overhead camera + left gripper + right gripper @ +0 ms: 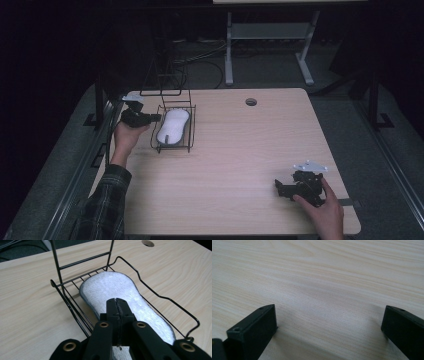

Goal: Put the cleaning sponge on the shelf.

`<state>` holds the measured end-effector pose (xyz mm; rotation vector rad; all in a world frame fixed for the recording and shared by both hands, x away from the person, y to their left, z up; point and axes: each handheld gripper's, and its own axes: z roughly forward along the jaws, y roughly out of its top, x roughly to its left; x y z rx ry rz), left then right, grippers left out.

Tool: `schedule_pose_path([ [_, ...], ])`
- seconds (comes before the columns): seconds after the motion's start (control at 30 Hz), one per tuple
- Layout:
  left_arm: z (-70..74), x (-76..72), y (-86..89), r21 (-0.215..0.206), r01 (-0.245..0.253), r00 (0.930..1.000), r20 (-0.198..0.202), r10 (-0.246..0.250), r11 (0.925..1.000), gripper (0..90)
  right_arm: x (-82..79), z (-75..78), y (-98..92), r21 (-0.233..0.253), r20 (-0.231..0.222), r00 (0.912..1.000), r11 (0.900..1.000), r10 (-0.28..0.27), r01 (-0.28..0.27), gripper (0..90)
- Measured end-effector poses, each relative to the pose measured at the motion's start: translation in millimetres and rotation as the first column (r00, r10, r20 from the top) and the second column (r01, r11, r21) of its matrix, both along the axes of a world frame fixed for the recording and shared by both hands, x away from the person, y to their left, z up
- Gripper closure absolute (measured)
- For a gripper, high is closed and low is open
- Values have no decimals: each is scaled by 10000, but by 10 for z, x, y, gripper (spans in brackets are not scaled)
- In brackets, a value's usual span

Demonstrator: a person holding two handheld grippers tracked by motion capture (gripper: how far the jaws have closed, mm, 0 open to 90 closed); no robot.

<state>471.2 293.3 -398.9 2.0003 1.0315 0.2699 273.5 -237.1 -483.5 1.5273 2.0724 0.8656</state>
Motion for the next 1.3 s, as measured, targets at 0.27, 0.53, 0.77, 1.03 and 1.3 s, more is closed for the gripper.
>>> schedule_pose_path([
  [0.27, -84, -174, -107, 338, 339, 9994, -73, -337, 9989, 898, 0, 0, 0, 2, -1, 10000, 10000, -2, 2, 0],
  [0.53, -165, -265, -191, 718, 505, 9985, -245, -489, 9961, 898, 0, 0, 0, 4, -4, 10000, 10000, -5, 5, 0],
  [0.77, -221, -290, -209, 581, 543, 9981, -320, -525, 9968, 898, 0, 0, 0, 1, 1, 10000, 10000, -3, 3, 0],
  [1.03, -220, -298, -296, 607, 775, 9966, -334, -756, 9951, 898, 1, 0, 0, 1, -1, 10000, 10000, 0, 0, 0],
  [1.3, -156, -336, -247, 405, 671, 9976, -213, -663, 9969, 898, 0, 0, 0, 2, -2, 10000, 10000, -3, 3, 0],
])
